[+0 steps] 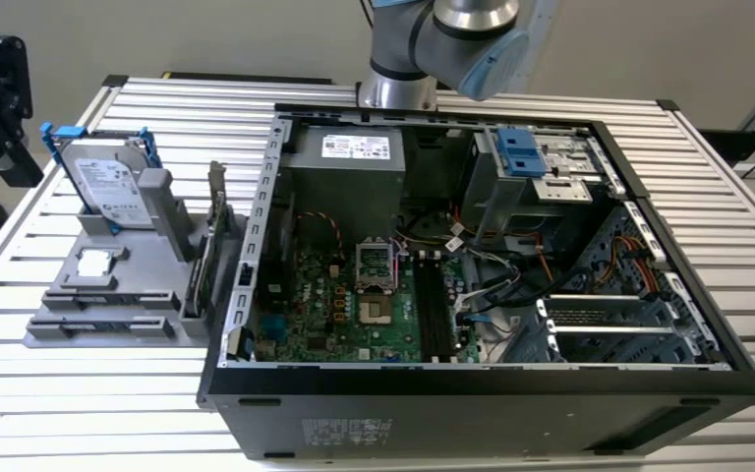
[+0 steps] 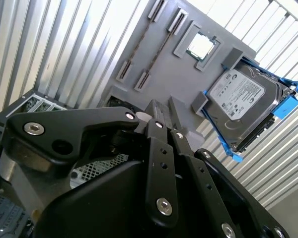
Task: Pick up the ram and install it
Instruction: 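Pick up the ram and move it above insertion slot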
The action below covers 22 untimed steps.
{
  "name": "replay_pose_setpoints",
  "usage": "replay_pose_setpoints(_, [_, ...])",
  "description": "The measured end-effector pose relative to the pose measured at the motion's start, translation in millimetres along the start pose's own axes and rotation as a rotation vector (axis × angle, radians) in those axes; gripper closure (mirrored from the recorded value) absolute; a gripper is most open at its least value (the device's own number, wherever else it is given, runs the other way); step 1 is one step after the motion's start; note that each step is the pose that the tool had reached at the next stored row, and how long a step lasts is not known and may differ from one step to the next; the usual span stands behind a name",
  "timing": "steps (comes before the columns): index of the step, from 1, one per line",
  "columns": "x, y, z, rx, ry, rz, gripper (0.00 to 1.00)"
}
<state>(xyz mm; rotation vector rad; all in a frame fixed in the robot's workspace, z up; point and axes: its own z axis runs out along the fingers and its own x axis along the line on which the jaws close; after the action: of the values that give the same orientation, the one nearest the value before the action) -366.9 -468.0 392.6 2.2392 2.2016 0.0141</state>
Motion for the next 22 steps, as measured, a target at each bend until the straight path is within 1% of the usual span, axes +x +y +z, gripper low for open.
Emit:
replay_pose_setpoints(6, [0.1, -0.1, 0.0, -0.0001, 0.0001, 0.000, 1.00])
replay_pose_setpoints(7, [0.1, -0.1, -0.1, 0.0001, 0.0000, 0.000, 0.00])
replay_pose_setpoints(22, [0.1, 0.0, 0.5, 0.0001, 0.0004, 0.000, 0.00])
